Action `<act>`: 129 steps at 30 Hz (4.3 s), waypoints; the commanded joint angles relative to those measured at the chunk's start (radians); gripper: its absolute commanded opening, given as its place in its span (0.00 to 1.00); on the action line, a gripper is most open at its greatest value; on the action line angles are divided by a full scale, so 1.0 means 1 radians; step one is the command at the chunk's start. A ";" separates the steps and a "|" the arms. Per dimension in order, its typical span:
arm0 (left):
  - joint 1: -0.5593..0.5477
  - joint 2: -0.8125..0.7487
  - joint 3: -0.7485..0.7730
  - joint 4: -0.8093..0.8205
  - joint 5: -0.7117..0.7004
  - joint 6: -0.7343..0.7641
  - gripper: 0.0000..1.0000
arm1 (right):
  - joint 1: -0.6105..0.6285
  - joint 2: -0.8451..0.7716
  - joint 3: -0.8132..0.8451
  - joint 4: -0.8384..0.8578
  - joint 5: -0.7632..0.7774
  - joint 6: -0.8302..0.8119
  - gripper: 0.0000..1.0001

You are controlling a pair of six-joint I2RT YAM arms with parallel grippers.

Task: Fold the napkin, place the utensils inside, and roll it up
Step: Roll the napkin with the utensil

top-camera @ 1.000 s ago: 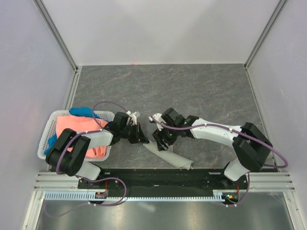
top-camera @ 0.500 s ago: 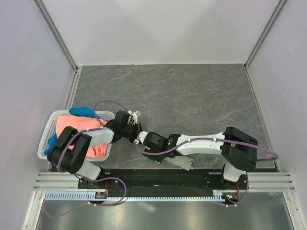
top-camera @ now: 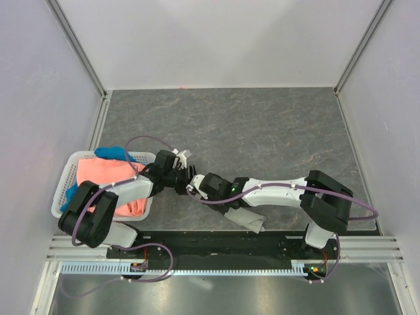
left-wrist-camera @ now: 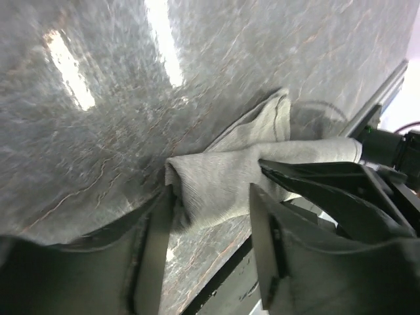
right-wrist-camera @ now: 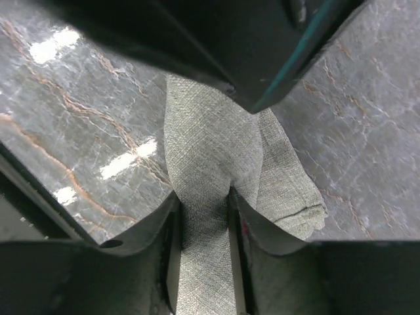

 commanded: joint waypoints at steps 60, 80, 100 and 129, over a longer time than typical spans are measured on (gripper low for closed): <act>0.001 0.002 0.063 -0.111 -0.027 -0.025 0.02 | -0.141 -0.087 0.088 -0.173 -0.115 0.061 0.84; 0.003 0.002 0.121 -0.150 -0.014 -0.006 0.15 | 0.006 0.062 0.043 -0.185 -0.057 0.070 0.51; 0.015 -0.180 0.008 -0.009 -0.031 0.000 0.67 | -0.365 0.036 0.008 -0.163 -0.742 -0.129 0.35; 0.013 0.005 -0.057 0.246 0.091 -0.034 0.27 | -0.537 0.280 0.112 -0.171 -1.160 -0.227 0.34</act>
